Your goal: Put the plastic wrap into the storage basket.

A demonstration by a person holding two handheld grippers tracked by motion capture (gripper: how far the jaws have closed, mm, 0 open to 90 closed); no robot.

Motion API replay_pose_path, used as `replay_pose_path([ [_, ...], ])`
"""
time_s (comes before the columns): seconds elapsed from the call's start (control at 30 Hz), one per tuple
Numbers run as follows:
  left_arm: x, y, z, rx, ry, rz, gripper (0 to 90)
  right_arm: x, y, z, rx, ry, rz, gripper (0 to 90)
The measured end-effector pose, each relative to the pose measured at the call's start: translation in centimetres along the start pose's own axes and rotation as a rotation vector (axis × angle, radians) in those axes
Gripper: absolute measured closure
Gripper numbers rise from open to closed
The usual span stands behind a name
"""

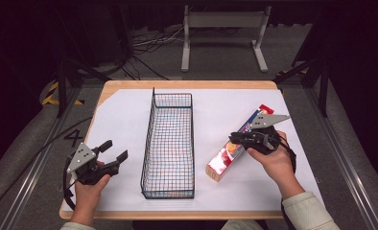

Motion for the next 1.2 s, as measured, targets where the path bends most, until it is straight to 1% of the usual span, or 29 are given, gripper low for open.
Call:
replay_pose_path([
  [0.03,0.0,0.0,0.1,-0.002,0.003,0.000,29.0,0.0,0.0,-0.4,-0.019,0.001,-0.003,86.2],
  [0.1,-0.2,-0.1,0.2,-0.004,0.009,-0.001,29.0,0.0,0.0,-1.0,-0.044,0.010,-0.014,89.0],
  [0.13,-0.3,-0.2,0.2,-0.003,0.011,0.000,29.1,0.1,0.1,-1.4,-0.063,0.008,-0.020,90.0],
  [0.17,-0.3,-0.2,0.2,-0.002,0.011,0.004,29.1,0.1,0.1,-1.8,-0.077,0.006,-0.023,90.0],
  [0.2,-0.3,-0.2,0.2,-0.002,0.011,0.004,29.1,0.1,0.1,-1.8,-0.077,0.006,-0.023,90.0],
  [0.27,-0.4,-0.3,0.2,-0.001,0.012,0.011,29.2,0.0,0.1,-2.6,-0.109,0.005,-0.028,90.0],
  [0.33,-0.3,-0.3,0.1,-0.006,0.012,0.009,29.2,0.0,0.1,-3.3,-0.138,-0.010,-0.034,90.0],
  [0.47,-0.3,-0.3,0.0,-0.010,0.011,0.002,29.3,0.0,0.0,-4.8,-0.197,-0.007,-0.044,90.0],
  [0.5,-0.3,-0.3,0.0,-0.011,0.011,0.002,29.3,-0.1,0.0,-5.0,-0.207,-0.009,-0.043,90.0],
  [0.53,-0.3,-0.3,0.0,-0.011,0.011,0.003,29.4,-0.3,0.0,-5.7,-0.237,-0.006,-0.042,90.0],
  [0.63,-0.3,-0.3,-0.1,-0.011,0.012,0.001,29.4,-0.8,0.0,-6.7,-0.279,-0.010,-0.032,90.0],
  [0.67,-0.3,-0.3,-0.1,-0.011,0.012,0.001,29.4,-0.8,0.0,-6.7,-0.279,-0.010,-0.032,90.0],
  [0.7,-0.3,-0.2,-0.1,-0.013,0.013,0.001,29.6,-1.2,0.0,-7.4,-0.309,-0.012,-0.018,90.0],
  [0.73,-0.3,-0.2,-0.2,-0.012,0.017,0.000,29.6,-1.2,0.0,-7.4,-0.309,-0.012,-0.018,90.0],
  [0.77,-0.3,-0.2,-0.2,-0.012,0.019,-0.001,29.9,-1.3,-0.1,-7.7,-0.324,-0.018,-0.022,90.0],
  [0.83,-0.3,-0.3,-0.2,-0.014,0.019,-0.001,30.5,-1.4,-0.2,-8.3,-0.354,-0.035,-0.009,90.0],
  [0.97,-0.3,-0.3,-0.3,-0.017,0.015,0.000,30.6,-1.5,-0.4,-9.2,-0.400,-0.038,-0.010,90.0],
  [1.07,-0.2,-0.3,-0.3,-0.018,0.014,-0.002,31.2,-2.0,-0.6,-9.8,-0.441,-0.039,-0.001,90.0],
  [1.13,-0.3,-0.3,-0.3,-0.014,0.015,-0.001,31.5,-2.2,-0.6,-10.0,-0.459,-0.049,0.018,90.0],
  [1.2,-0.3,-0.3,-0.3,-0.014,0.014,0.000,31.6,-2.3,-0.6,-10.0,-0.470,-0.053,0.020,90.0],
])
Point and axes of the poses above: each handheld gripper's, and its own axes: z roughly backward along the jaws, y roughly out of its top, x roughly to its right, the point moved 3 cm from there along -z, roughly forward along the jaws, and after that the axes turned 15 degrees about -z, right-handed, at the moved point
